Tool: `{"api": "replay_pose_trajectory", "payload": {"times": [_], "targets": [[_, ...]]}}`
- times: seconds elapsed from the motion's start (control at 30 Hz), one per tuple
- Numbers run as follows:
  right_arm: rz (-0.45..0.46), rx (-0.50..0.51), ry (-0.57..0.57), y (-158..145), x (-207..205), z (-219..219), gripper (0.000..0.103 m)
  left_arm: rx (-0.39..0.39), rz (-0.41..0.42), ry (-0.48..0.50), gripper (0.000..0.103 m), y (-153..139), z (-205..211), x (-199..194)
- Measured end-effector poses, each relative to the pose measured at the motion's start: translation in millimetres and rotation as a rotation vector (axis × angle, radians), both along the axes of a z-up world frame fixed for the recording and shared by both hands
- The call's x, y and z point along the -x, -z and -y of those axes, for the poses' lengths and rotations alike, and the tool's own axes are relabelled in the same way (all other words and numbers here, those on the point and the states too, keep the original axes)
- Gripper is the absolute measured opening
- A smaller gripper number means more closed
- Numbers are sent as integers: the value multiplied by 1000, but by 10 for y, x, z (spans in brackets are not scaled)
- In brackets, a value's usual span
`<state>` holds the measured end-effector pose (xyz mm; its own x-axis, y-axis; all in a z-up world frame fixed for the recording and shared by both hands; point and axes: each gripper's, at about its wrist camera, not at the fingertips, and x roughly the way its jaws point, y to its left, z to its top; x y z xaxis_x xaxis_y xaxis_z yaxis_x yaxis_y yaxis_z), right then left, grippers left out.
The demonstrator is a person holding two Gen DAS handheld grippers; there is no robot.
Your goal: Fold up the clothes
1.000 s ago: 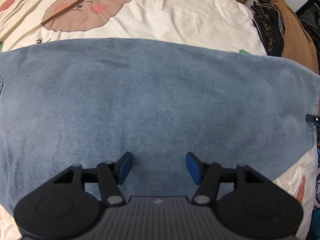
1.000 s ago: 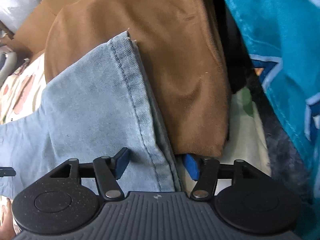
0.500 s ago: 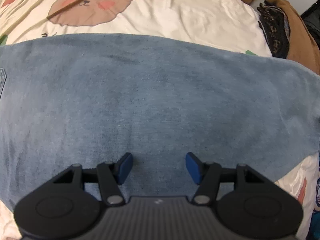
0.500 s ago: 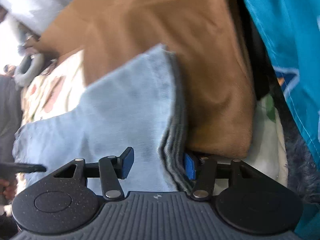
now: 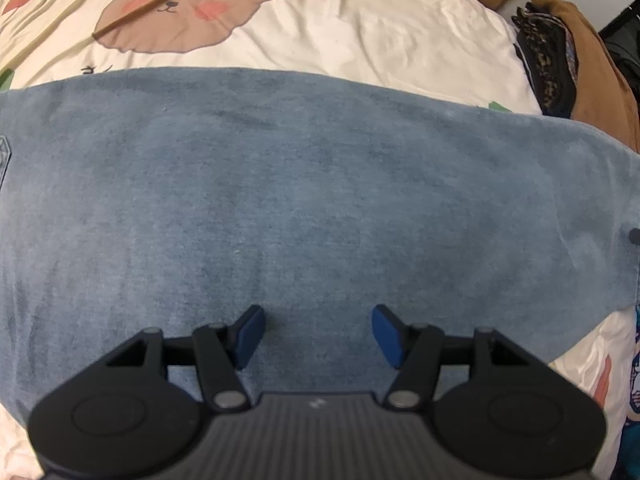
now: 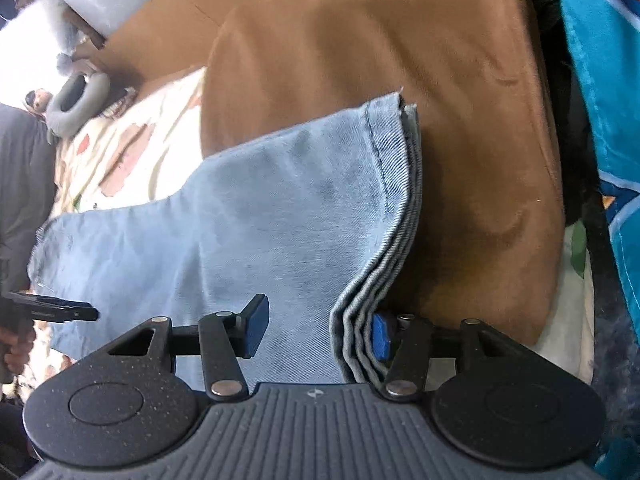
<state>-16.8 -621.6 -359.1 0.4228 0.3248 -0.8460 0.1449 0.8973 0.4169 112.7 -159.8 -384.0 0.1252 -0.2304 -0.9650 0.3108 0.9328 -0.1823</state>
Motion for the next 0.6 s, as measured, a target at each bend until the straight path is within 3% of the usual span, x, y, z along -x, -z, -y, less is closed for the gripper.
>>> {"api": "replay_pose_trajectory", "payload": {"times": [0.07, 0.1, 0.13, 0.17, 0.3, 0.6], "targets": [[-7, 7, 20, 39, -26, 12, 44, 3, 2, -6, 63, 2, -10, -9], [-15, 19, 30, 51, -39, 11, 27, 4, 5, -10, 63, 2, -9, -16], [-23, 30, 39, 64, -53, 10, 16, 4, 9, -12, 63, -2, -9, -23], [-29, 45, 48, 63, -53, 7, 13, 4, 13, -14, 63, -7, -9, -29], [-42, 75, 92, -108, -4, 32, 10, 5, 32, -10, 63, -17, -2, -45], [29, 85, 103, -766, 127, -110, 9, -9, 49, 13, 63, -42, -11, -28]]}}
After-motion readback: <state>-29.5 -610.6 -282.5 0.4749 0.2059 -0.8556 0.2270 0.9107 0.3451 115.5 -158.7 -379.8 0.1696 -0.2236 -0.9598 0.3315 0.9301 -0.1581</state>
